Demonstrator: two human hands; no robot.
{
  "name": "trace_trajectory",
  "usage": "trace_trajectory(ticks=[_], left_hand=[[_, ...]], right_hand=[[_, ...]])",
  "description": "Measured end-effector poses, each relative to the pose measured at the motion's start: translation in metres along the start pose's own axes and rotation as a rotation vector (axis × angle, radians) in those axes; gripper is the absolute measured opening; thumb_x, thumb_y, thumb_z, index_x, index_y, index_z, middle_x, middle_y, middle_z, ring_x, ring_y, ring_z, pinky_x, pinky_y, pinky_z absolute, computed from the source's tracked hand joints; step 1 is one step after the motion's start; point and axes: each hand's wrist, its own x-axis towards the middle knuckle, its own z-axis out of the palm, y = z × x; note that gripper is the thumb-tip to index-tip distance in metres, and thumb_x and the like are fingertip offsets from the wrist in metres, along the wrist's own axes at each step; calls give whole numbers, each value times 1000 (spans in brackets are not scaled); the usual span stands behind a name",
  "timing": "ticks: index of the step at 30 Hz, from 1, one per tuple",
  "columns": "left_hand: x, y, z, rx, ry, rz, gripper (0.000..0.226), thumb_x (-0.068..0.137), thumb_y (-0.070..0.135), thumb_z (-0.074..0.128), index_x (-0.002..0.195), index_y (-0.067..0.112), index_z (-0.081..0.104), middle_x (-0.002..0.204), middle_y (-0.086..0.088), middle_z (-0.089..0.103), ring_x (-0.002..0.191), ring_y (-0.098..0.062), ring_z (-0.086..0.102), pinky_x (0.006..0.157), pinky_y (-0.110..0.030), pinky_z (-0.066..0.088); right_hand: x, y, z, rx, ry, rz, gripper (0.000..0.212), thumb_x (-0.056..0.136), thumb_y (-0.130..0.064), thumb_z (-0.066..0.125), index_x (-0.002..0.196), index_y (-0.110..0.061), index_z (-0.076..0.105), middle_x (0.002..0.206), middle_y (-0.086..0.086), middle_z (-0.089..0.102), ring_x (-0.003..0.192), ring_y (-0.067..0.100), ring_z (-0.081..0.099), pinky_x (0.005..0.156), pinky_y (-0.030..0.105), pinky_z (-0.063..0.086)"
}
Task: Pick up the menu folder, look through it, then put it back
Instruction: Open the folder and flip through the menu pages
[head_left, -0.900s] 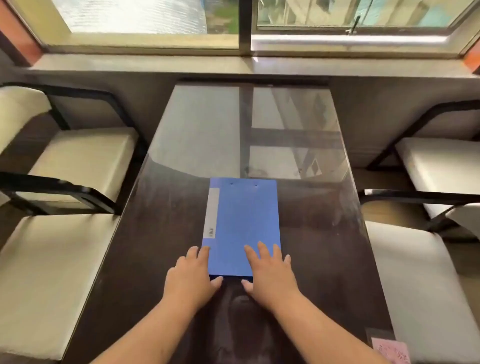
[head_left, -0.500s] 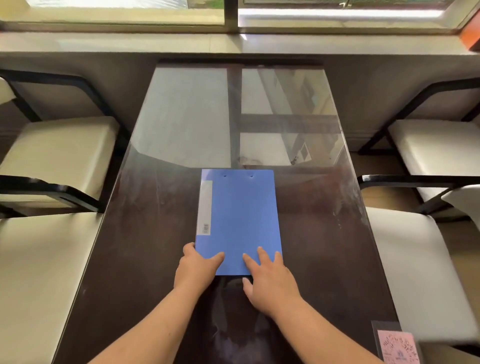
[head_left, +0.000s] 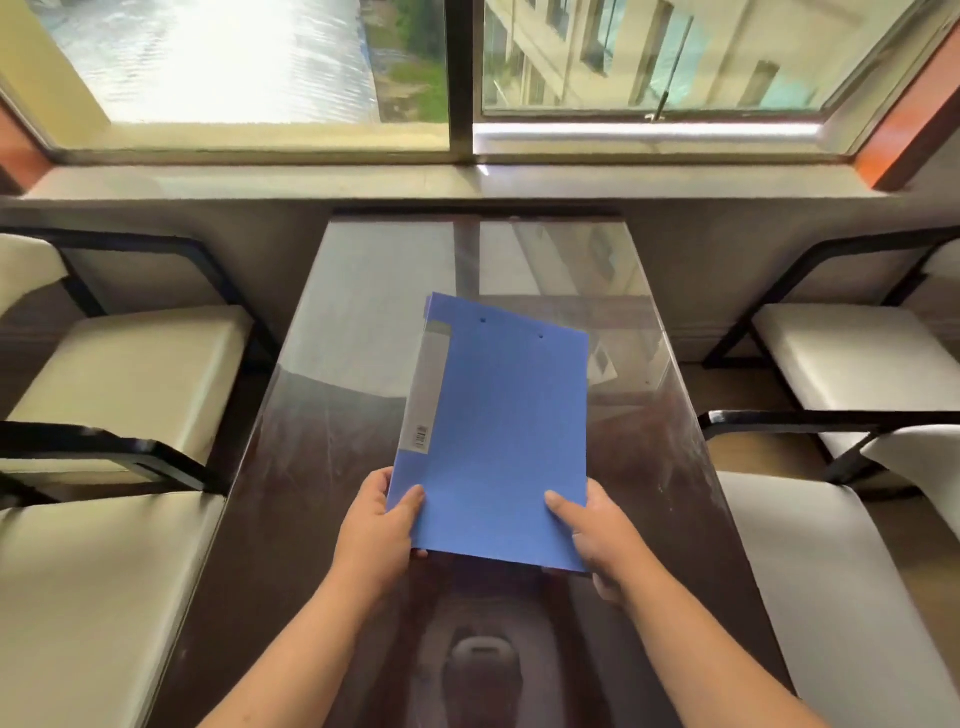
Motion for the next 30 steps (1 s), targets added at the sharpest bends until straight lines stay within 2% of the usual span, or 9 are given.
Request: trace_trajectory(ticks=[2, 5, 8, 12, 14, 17, 22, 27, 30], left_hand=[[-5, 27, -12, 36, 13, 84, 26, 96, 30, 70, 115, 41, 56, 121, 1, 72, 87, -11, 75, 68, -46, 67], [-14, 65, -29, 302, 34, 263, 99, 74, 53, 86, 152, 51, 25, 133, 12, 56, 106, -10, 64, 88, -43, 60], [-30, 90, -35, 629, -35, 364, 133, 44, 91, 75, 151, 68, -1, 120, 13, 44, 93, -10, 55, 77, -34, 51], [-37, 99, -41, 721, 14, 415, 132, 35, 107, 50, 146, 72, -12, 107, 12, 36, 86, -13, 56, 68, -33, 49], [-40, 102, -45, 730, 11, 431, 126, 39, 109, 45, 142, 74, -18, 105, 13, 35, 83, -11, 52, 68, -31, 46], [-42, 101, -49, 747, 19, 469, 112, 53, 109, 36, 142, 73, -20, 104, 11, 36, 79, -9, 52, 63, -31, 47], [-41, 103, -50, 791, 34, 483, 132, 45, 109, 45, 154, 61, -13, 103, 11, 36, 80, -8, 49, 63, -28, 45], [-41, 103, -51, 857, 60, 518, 127, 49, 110, 37, 151, 61, -21, 105, 9, 37, 84, -13, 54, 64, -31, 50], [-43, 103, -51, 950, 117, 539, 127, 52, 111, 26, 158, 50, -12, 103, 6, 41, 83, -16, 56, 65, -33, 54]], right_hand=[[-13, -29, -6, 149, -105, -81, 31, 108, -8, 56, 137, -18, 59, 119, 12, 81, 91, 32, 81, 52, 40, 62], [-34, -71, -13, 230, -154, -191, 31, 109, -10, 54, 126, -32, 68, 115, 7, 83, 83, 27, 81, 41, 33, 58], [-49, -98, -14, 250, -187, -247, 34, 110, -13, 53, 120, -40, 71, 118, 5, 82, 86, 27, 81, 41, 32, 56], [-57, -112, -15, 308, -226, -281, 29, 102, -23, 63, 122, -43, 70, 126, 7, 80, 101, 37, 79, 52, 43, 64], [-59, -116, -16, 362, -251, -276, 31, 97, -26, 64, 124, -40, 71, 129, 10, 78, 108, 41, 77, 62, 53, 66], [-62, -117, -16, 364, -264, -266, 34, 96, -29, 65, 127, -42, 68, 132, 7, 77, 113, 42, 75, 64, 55, 66], [-63, -115, -16, 397, -245, -275, 34, 94, -28, 67, 126, -42, 69, 132, 7, 77, 111, 42, 76, 60, 54, 66], [-65, -116, -15, 422, -258, -302, 35, 96, -28, 65, 129, -41, 68, 132, 8, 77, 112, 42, 76, 62, 56, 66], [-64, -116, -17, 474, -294, -308, 34, 99, -25, 61, 131, -35, 68, 136, 13, 74, 116, 44, 74, 82, 70, 61]])
